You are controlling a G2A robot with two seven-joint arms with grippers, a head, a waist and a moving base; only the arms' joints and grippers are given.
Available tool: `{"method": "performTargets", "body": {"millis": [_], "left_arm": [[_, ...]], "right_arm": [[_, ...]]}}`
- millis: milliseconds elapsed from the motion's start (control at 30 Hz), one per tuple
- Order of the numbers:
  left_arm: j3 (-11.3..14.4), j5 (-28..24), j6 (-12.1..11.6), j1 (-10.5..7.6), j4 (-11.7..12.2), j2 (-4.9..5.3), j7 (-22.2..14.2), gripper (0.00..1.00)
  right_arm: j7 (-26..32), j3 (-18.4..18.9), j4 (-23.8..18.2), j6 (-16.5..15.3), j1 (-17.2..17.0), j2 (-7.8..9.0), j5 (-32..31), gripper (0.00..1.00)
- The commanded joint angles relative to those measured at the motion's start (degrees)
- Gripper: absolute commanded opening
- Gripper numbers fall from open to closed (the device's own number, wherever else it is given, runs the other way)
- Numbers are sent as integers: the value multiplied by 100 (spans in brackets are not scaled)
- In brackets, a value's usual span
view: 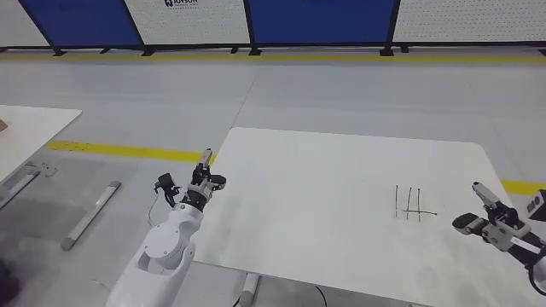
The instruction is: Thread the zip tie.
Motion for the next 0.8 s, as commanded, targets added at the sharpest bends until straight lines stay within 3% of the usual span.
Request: {"method": "performTargets", "body": {"millis": [0,100,167,333,400,467,633,767], "left_arm": [[0,0,0,0,0,0,0,100],[0,0,0,0,0,0,0,100],[0,0,0,0,0,0,0,100],[0,0,0,0,0,0,0,100],[0,0,0,0,0,0,0,100],[0,0,0,0,0,0,0,100],[0,0,0,0,0,0,0,100],[0,0,0,0,0,0,0,100]], "right_arm": [[10,0,0,0,1,0,-1,100],[10,0,0,0,1,0,-1,100],[516,-42,-168,-34,137,61,-381,100],[1974,280,400,243,929,267,-513,100],[2739,193,736,283,1313,375,-832,100],[2991,27,1108,343,1652,434,-1083,100],[2971,-569,2124,205,2374,543,-1521,100],[2612,-798,2733,-10,2586,556,-1724,100]]}}
